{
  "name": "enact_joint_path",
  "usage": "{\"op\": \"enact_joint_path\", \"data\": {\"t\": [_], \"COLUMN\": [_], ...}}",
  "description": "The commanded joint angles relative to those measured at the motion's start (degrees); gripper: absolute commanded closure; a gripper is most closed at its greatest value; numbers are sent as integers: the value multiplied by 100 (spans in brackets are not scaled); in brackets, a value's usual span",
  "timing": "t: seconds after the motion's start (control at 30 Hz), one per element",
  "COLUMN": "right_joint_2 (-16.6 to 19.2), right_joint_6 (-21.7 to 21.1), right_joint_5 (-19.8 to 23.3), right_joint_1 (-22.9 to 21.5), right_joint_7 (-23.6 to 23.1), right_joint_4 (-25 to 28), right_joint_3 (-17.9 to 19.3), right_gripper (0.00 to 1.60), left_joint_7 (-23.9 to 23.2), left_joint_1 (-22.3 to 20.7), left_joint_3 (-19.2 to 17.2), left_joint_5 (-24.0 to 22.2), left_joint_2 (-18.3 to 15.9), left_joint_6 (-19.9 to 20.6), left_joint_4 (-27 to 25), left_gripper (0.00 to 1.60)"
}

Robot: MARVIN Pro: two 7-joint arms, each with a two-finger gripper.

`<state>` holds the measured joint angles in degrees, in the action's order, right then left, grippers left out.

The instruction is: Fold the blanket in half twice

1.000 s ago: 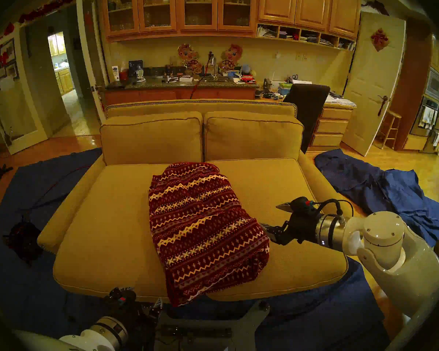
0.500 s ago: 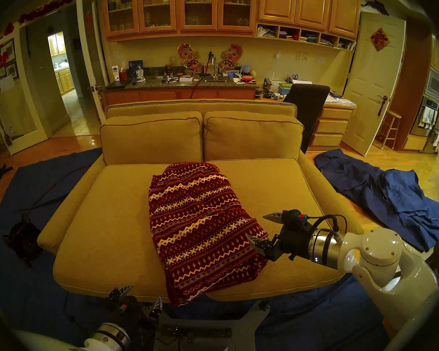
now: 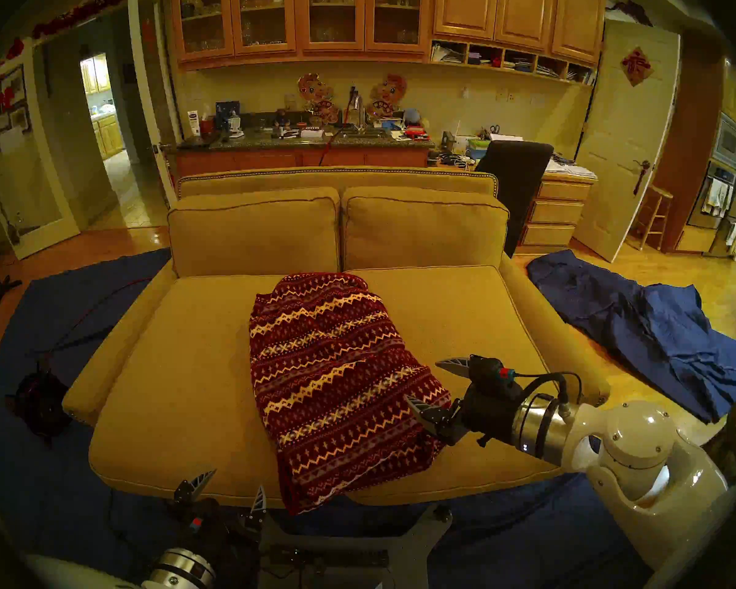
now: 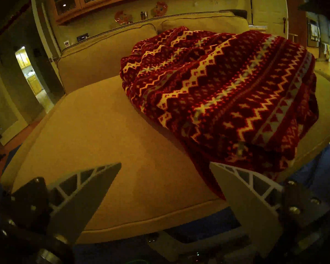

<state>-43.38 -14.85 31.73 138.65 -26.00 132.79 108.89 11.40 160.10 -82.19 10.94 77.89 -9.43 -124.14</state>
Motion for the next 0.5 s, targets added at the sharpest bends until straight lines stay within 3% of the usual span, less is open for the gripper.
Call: {"op": "enact_joint_path", "data": {"t": [0.0, 0.23, 0.47], "right_joint_2": [-111, -212, -248], "right_joint_6": [147, 208, 209], "right_joint_5": [-29, -4, 16], "right_joint_1": [105, 164, 191], "right_joint_7": [2, -16, -28], "right_joint_4": [111, 144, 174], "right_joint_3": [61, 137, 191], "right_gripper": [0, 0, 0], "left_joint_7": [243, 713, 880], "left_joint_1": [57, 68, 61], "left_joint_3": [27, -70, -124], "left_joint_5": [144, 432, 512], "left_joint_2": [34, 174, 224], "left_joint_6": [-688, -788, -726], "left_joint_4": [115, 33, -54], "left_gripper": [0, 0, 0]}}
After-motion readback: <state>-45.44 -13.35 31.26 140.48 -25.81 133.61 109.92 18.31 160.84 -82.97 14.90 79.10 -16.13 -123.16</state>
